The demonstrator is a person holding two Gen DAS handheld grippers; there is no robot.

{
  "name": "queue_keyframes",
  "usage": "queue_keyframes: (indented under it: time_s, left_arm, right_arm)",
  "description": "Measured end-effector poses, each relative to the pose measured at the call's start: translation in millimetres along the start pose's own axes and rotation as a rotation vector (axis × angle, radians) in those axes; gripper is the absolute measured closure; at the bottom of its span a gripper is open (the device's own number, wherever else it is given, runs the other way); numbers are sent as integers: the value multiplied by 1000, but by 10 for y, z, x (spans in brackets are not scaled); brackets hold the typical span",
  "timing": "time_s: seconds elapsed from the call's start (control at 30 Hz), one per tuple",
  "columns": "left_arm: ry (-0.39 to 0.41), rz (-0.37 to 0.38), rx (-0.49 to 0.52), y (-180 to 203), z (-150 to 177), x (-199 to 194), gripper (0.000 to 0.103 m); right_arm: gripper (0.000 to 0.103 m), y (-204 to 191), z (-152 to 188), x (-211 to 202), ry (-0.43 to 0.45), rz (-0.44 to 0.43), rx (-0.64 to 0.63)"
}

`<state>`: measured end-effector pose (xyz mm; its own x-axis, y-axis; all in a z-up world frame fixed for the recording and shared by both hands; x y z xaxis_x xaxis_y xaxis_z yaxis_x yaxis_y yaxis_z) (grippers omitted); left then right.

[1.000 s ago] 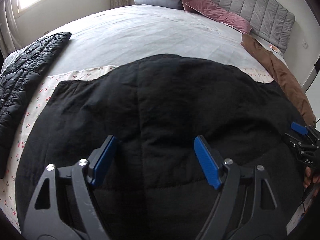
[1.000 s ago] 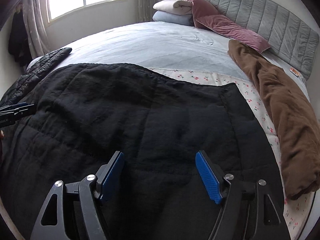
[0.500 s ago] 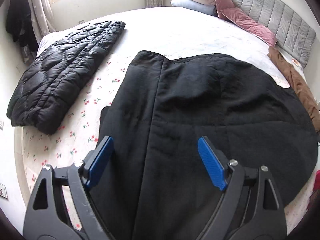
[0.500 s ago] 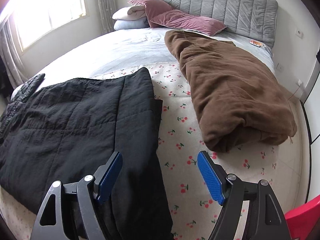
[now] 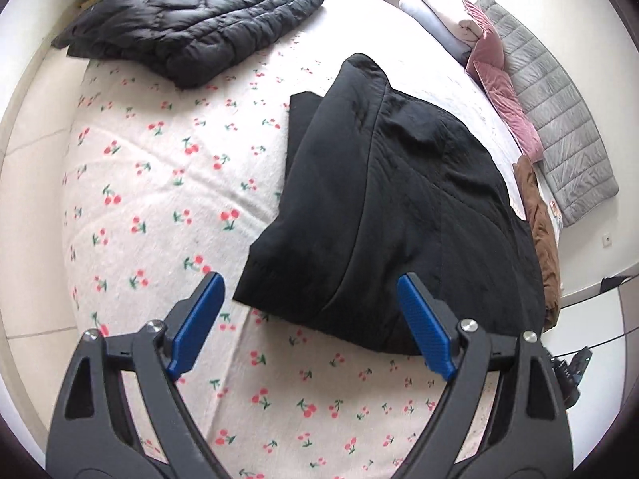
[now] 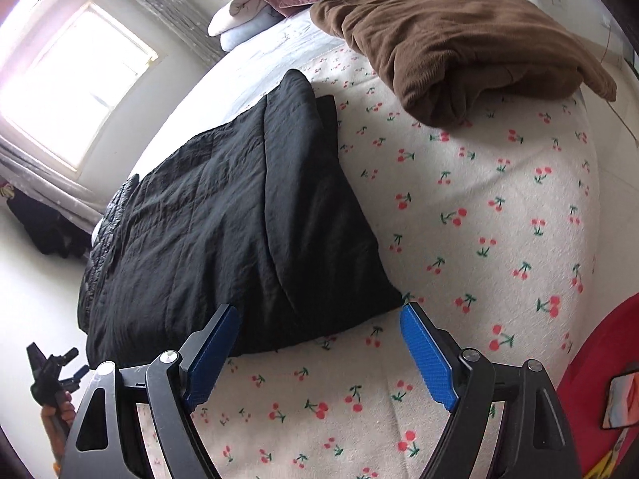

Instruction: Fold large clothes

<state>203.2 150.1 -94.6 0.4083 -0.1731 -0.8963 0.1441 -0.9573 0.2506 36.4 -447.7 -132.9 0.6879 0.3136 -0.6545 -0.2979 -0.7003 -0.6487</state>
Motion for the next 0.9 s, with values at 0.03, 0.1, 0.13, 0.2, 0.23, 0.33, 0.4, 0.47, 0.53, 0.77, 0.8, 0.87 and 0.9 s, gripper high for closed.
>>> queue_keyframes:
  time_s: [0.03,0.1,0.13,0.2,0.23,0.33,0.4,0.47,0.53,0.77,0.8,0.87,0.9]
  left_arm:
    - [-10,25,-26,-49,30,12,15]
    - [-47,56,-65,-120,97,115,15]
    - [-73,57,-80,-134,126,196,15]
    - [-108,89,-113,-112,168,347,16]
    - [-97,111,-128,-95,155,389,16]
    - [-14,144,-186,-66,59,454,37]
    - [38,151,-205,-24,31,460,52]
    - [128,105,-158,62,26,351,69]
    - [189,33,-112,145,48,295,70]
    - [222,-178,22,215,44,178,42]
    - [232,-217,42,236,56,119,39]
    - [248,-268,96,280,147,-32,27]
    - [244,-282,118,321,194,-98,25]
  right_arm:
    - [19,5,45,35,-11,-11,9]
    - [19,17,101,127,-32,-28,25]
    - [19,35,112,174,-37,-32,40]
    - [19,58,87,262,-16,-56,69]
    - [19,64,51,287,6,-70,77]
    - [22,111,-72,334,78,-96,123]
    - [44,115,-145,307,141,-91,131]
    - [60,73,-195,235,189,-65,89]
    - [63,88,-190,204,202,-14,61]
    - [41,18,-92,103,169,172,-19]
    - [37,-33,-64,46,168,203,-40]
    - [32,-168,26,-55,170,263,-104]
    - [28,-270,81,-91,166,287,-147]
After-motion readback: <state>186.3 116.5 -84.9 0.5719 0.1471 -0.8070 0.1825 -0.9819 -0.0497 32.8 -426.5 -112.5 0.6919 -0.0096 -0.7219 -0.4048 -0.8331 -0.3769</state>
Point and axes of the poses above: each gripper's, at about its wrist camera, not at the fingertips, and x roughly the way its jaws point, y to its right, z to its underside, the point moved 6 cm from there along x, roughly the way its jaws point, and after that the axes turned 13 degrees about -z, right-handed, at the moved point
